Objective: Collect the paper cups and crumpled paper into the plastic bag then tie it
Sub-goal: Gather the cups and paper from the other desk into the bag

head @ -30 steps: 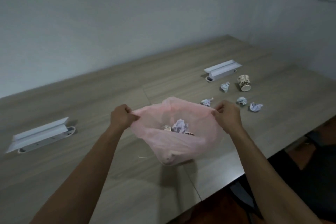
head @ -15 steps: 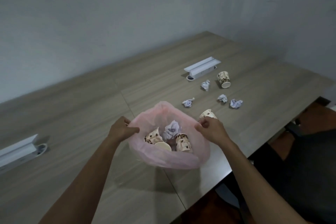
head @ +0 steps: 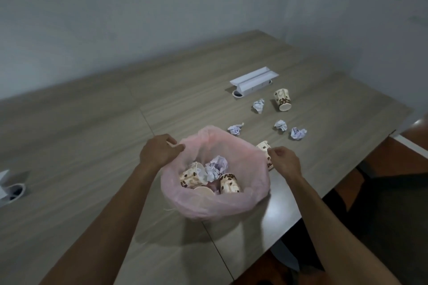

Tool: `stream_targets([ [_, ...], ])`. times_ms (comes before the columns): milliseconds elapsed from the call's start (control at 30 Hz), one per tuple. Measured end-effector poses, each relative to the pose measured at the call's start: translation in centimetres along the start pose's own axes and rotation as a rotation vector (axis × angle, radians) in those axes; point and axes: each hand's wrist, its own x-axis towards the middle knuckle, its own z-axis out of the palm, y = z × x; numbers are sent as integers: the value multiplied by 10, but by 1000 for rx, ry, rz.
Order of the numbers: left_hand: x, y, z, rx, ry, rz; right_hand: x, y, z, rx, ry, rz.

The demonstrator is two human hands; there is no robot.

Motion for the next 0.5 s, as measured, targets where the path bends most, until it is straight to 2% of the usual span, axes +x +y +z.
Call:
stream_targets([
  [133, 11, 3, 10, -19, -23, 0, 20, 28, 10, 79, 8, 135],
  [267, 26, 3, 17, -12, -26, -21, 40, 41, 20, 22, -35, 169],
  [367, 28, 9, 23, -52, 36, -35, 55, 53, 27, 34, -109, 199],
  [500, 33, 26, 23, -129, 146, -36, 72, 65, 36, 99, -98, 168],
])
